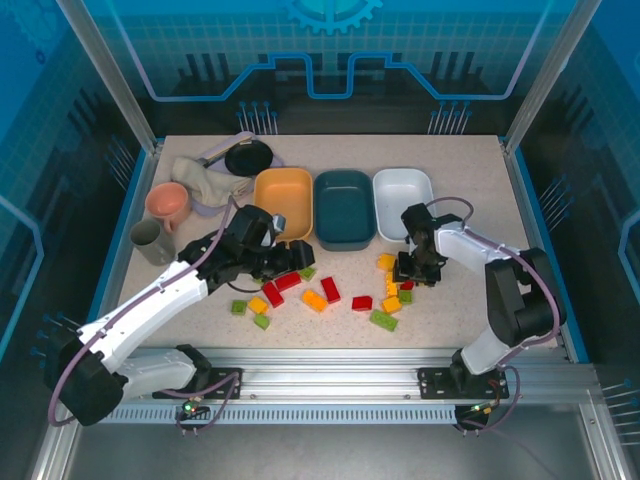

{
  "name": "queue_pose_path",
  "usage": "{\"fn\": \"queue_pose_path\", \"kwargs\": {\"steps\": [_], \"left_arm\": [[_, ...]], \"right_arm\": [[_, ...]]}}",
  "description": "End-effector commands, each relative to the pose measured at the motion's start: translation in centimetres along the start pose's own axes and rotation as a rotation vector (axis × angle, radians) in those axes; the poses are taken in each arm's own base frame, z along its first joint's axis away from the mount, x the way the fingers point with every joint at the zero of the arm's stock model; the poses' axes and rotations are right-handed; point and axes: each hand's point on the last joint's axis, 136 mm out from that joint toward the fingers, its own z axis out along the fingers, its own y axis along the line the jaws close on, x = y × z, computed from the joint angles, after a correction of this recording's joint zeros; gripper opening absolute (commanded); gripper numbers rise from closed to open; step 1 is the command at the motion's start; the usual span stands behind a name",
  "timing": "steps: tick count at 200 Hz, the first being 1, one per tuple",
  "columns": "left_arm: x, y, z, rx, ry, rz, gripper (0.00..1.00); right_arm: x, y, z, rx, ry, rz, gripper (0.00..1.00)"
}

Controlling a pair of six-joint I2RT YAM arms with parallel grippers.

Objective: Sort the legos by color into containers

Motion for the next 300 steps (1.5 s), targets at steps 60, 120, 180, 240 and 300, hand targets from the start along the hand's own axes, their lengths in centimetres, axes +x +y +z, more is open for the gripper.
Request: {"fn": "queue_pose_path", "kwargs": {"steps": [60, 120, 180, 240, 300], "left_arm": [[-0.9, -6.0, 1.3, 0.174, 0.013, 0.069, 0.81], [-2.7, -9.5, 1.0, 0.189, -0.003, 0.117, 0.81], [-8.0, -9.0, 1.3, 0.127, -0.043, 0.037, 0.81], [-10.0, -7.3, 2.0, 0.072, -0.046, -0.058, 0.8], [-7.5, -3.6, 0.9, -0.038, -0.038, -0.138, 0.8]], "right_arm": [[-1.2, -1.4, 0.4, 0.014, -0.015, 0.029, 0.32], [-3.3, -0.5, -8.4, 0.028, -0.266, 0.01, 0.18], [-13.8, 2.6, -7.0, -0.005, -0.2, 0.024, 0.19], [-18.9, 1.8, -2.0, 0.033, -0.077, 0.072, 0.29], [-19.2, 3.5, -7.4, -0.027, -0.18, 0.014, 0.61]]}}
